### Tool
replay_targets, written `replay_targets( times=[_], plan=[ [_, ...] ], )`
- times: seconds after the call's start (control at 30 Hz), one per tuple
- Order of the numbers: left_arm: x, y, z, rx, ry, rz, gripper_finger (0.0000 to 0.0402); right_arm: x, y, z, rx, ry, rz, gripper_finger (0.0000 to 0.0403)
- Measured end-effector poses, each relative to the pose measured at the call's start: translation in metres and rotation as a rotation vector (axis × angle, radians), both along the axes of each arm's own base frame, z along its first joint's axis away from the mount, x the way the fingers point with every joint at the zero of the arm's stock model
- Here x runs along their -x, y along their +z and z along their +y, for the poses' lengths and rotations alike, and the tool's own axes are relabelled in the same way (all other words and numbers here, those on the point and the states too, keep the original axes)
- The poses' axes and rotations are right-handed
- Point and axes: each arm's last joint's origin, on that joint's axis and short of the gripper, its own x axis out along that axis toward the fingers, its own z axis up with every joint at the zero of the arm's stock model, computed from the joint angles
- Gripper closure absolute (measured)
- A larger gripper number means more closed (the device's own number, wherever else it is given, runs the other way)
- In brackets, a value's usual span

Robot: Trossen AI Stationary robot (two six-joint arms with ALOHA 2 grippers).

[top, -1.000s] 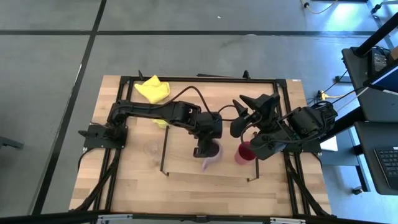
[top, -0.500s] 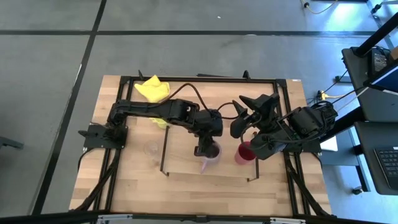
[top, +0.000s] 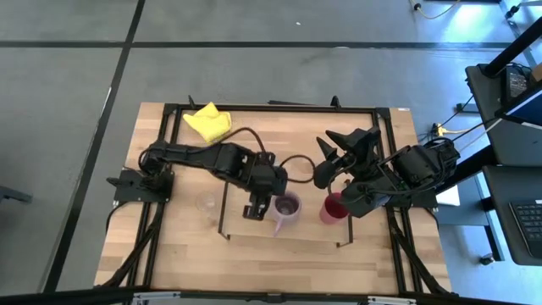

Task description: Stack small to large cups/mugs on shelf

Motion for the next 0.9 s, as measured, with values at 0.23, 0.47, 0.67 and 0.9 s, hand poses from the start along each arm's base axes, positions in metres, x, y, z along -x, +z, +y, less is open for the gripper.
replay_targets(
  times=[0.23, 0.47, 0.67, 0.9],
  plan=[
    [-0.002, -0.026, -0.002, -0.072, 0.045, 0.094, 0.0344, 0.001, 0.0, 0.002, -0.004, 0.011, 0.005, 0.0263],
    [-0.015, -0.047, -0.006, -0.027, 0.039, 0.06, 0.0398, 0.003, 0.0, 0.006, -0.004, 0.028, 0.005, 0.0263],
    [-0.018, -0.05, -0.014, 0.029, 0.02, 0.035, 0.0393, 0.003, 0.0, 0.006, -0.003, 0.032, 0.009, 0.0263],
    [-0.017, -0.049, -0.025, 0.075, 0.016, 0.026, 0.0399, 0.003, 0.0, 0.006, 0.009, 0.037, 0.022, 0.0263]
  ],
)
